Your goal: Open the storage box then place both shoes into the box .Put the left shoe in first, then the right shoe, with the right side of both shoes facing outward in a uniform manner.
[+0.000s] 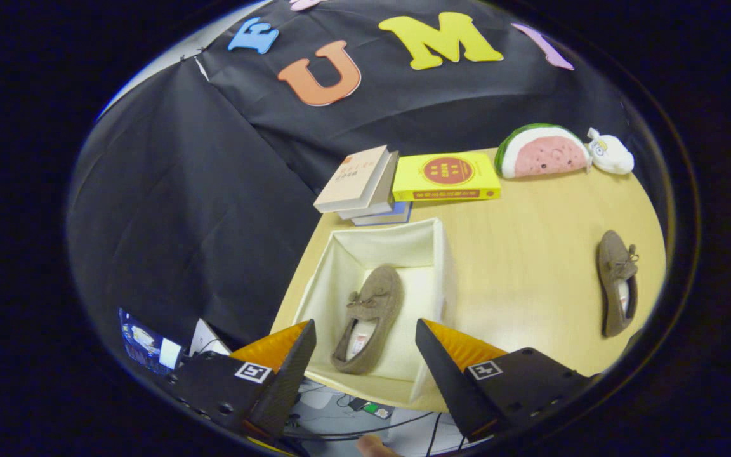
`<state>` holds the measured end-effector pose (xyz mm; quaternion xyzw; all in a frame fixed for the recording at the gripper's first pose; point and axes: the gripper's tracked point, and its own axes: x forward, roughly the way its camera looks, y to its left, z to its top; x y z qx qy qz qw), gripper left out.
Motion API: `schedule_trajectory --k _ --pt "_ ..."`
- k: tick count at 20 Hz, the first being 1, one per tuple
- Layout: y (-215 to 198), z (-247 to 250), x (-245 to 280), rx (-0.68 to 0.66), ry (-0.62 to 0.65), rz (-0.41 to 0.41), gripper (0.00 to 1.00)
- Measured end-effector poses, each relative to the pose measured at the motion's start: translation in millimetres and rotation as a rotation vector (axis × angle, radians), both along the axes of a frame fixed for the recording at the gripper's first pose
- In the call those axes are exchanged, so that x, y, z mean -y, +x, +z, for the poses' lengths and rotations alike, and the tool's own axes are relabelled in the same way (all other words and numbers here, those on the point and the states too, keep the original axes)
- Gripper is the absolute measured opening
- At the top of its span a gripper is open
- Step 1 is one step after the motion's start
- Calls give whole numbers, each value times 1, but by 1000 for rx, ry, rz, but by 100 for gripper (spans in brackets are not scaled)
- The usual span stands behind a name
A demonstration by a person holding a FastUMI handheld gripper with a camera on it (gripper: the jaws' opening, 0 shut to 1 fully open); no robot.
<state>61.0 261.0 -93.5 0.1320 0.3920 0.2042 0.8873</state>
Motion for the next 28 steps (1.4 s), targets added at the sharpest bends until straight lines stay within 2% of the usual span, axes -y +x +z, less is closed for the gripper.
schedule_trajectory --k 6,17,23,28 --pt "12 -3 104 18 -50 -108 96" --pt "39 -74 284 -77 -134 -284 96" --pt "45 -102 362 -92 -252 -326 96" --pt "53 -134 404 -139 -319 -344 96"
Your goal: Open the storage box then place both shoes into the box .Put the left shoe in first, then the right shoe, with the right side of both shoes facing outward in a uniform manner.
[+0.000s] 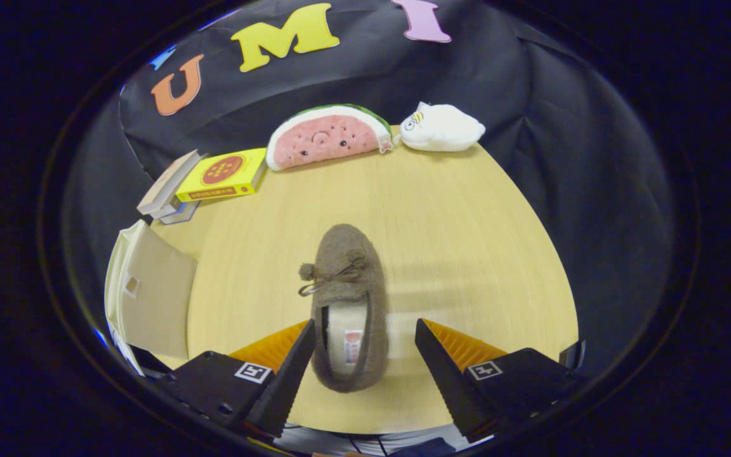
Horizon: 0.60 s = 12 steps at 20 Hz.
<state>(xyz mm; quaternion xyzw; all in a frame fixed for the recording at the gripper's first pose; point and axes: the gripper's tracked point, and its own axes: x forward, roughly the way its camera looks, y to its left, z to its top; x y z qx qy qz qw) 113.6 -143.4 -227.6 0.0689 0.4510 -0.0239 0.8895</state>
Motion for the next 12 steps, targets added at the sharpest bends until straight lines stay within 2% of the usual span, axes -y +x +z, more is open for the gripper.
schedule_trajectory --k 6,7,10,12 --pt "15 -45 16 -108 -12 -3 95" --pt "17 -49 18 -120 -20 -3 91" --pt "22 -50 13 -127 -24 21 90" --pt "22 -54 6 -145 -20 47 73"
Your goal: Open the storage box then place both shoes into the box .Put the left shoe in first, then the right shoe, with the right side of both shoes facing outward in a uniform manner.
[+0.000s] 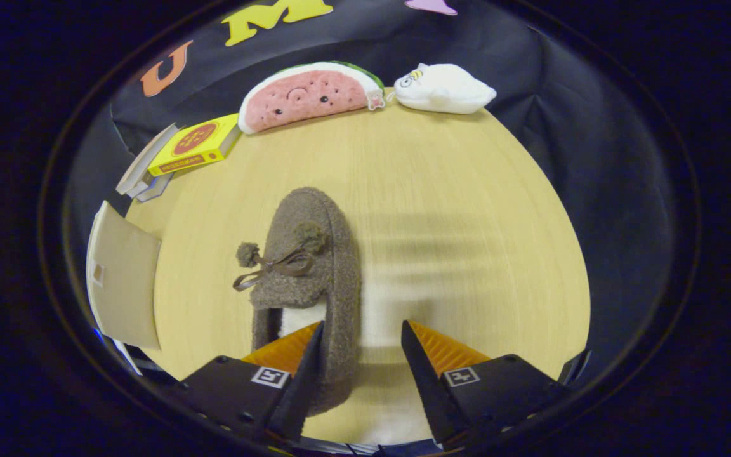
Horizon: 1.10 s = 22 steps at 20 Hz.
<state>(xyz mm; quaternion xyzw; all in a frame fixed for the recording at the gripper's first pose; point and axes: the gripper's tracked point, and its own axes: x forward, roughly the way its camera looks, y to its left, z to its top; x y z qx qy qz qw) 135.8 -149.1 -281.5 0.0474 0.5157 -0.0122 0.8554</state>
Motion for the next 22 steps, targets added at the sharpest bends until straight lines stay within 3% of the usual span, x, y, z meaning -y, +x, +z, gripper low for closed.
schedule_trajectory --k 4,5,6,7,14,22 --pt "3 -2 -14 -16 17 22 38" --pt "3 -3 -13 -15 -6 20 22" --pt "2 -1 -12 -12 -22 10 19" --pt "1 -2 -13 -15 -28 0 1" --pt "-15 6 -27 -20 33 -45 0" --pt "-55 34 -61 -4 124 -25 0"
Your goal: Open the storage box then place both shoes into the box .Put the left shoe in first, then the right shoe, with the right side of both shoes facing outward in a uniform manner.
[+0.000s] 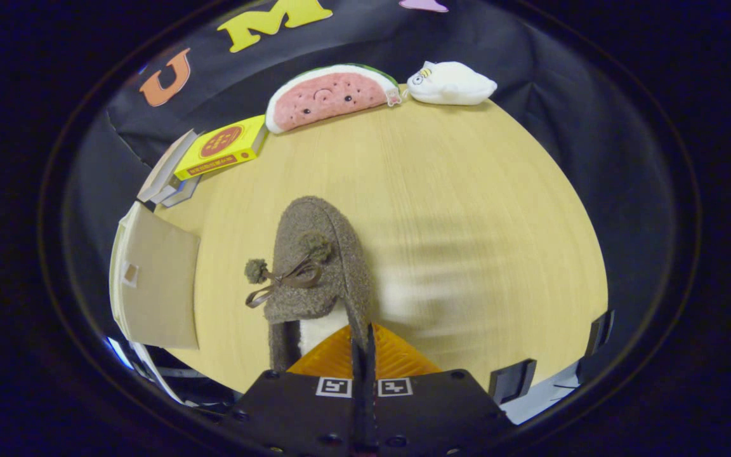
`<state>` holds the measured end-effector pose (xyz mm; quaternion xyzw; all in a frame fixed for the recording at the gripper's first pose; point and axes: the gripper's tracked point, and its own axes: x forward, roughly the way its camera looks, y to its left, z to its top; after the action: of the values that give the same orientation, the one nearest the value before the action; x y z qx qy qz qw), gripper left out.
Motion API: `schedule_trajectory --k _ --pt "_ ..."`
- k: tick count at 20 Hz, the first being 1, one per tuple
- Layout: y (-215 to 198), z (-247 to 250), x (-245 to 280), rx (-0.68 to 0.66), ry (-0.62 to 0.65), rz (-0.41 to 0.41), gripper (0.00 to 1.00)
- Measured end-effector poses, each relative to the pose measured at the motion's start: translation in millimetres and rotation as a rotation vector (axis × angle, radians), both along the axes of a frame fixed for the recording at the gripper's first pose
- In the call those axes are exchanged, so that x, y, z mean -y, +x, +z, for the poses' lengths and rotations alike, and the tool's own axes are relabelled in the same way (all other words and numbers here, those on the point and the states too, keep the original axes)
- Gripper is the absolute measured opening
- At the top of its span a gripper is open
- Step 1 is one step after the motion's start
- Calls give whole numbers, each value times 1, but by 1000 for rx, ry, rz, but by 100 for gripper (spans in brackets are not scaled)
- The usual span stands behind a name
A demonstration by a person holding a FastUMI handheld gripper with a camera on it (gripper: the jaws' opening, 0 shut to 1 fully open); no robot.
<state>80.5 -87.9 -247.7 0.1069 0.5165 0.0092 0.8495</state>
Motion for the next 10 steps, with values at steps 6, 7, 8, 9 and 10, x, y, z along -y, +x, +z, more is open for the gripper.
schedule_trajectory --k 6,7,8,9,10 --pt "-25 33 -34 35 -11 49 0" --pt "-28 40 -41 47 -13 54 0" --pt "-31 48 -48 59 -11 59 0" --pt "-34 55 -56 69 -9 68 0" --pt "-37 62 -65 79 -8 76 0"
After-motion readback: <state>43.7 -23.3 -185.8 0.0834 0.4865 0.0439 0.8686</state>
